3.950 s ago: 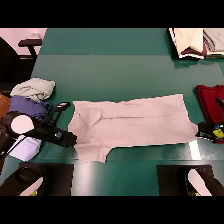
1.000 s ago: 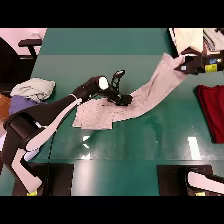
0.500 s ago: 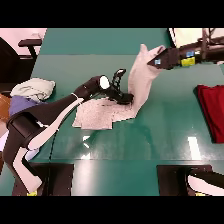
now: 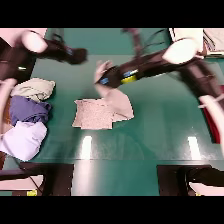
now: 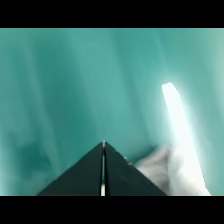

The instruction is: Fold the shirts.

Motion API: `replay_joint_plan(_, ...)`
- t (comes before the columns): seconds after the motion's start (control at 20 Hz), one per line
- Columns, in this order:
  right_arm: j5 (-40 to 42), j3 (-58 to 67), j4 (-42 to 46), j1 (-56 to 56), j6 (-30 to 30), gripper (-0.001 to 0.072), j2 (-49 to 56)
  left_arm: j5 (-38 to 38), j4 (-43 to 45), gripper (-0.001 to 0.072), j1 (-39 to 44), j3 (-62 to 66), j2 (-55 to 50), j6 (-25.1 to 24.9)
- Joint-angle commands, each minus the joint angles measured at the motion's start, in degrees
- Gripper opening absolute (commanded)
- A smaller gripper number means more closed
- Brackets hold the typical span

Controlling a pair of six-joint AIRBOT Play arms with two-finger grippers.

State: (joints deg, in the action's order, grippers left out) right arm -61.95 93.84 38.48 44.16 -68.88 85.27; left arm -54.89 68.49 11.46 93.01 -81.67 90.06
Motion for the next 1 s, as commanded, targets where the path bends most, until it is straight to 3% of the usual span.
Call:
replay_joint_plan(0.0,4.3,6.0,0.3,10.4,2.2,0.0457,10.6,-2.4,5.2,0.0024,-8.0,0.1,9.0,-0.1)
replay_joint_plan(0.05,1.8,8.5,0.7,11.1,2.1,0.0511,13.3,-3.3,5.5,0.0024,-9.3,0.1,10.3,-0.1)
replay_joint_plan(0.1,-1.3,10.4,0.7,10.6,1.7,0.0508,15.1,-4.4,5.5,0.0024,-10.5,0.1,11.4,-0.1)
replay_joint_plan(0.2,-7.4,11.4,0.8,7.2,0.7,0.0443,15.9,-6.8,5.6,0.0024,-11.8,0.1,12.3,-0.6)
replay_joint_plan(0.4,-17.9,10.1,0.8,-5.0,-2.3,0.0428,15.5,-10.8,6.0,0.0024,-12.0,0.0,12.3,-2.0)
replay_joint_plan(0.6,-17.8,-4.6,1.1,-18.0,-2.7,0.0427,10.1,-10.8,6.0,0.0024,-12.0,0.0,12.3,-2.0)
replay_joint_plan(0.75,-10.1,-18.5,3.2,-26.7,-2.9,0.0428,4.9,-10.5,6.0,0.0024,-12.0,0.0,12.3,-2.0)
replay_joint_plan(0.8,-7.5,-22.3,2.9,-28.8,-2.9,0.0446,3.7,-10.4,5.9,0.0024,-12.0,0.0,12.3,-2.0)
replay_joint_plan(0.9,-4.5,-27.9,3.0,-30.6,-2.9,0.0636,2.8,-10.1,5.9,0.0024,-12.0,0.0,12.3,-2.0)
replay_joint_plan(0.95,-3.8,-29.5,3.0,-30.7,-2.9,0.0639,3.1,-9.8,5.8,0.0024,-11.8,0.0,12.3,-2.0)
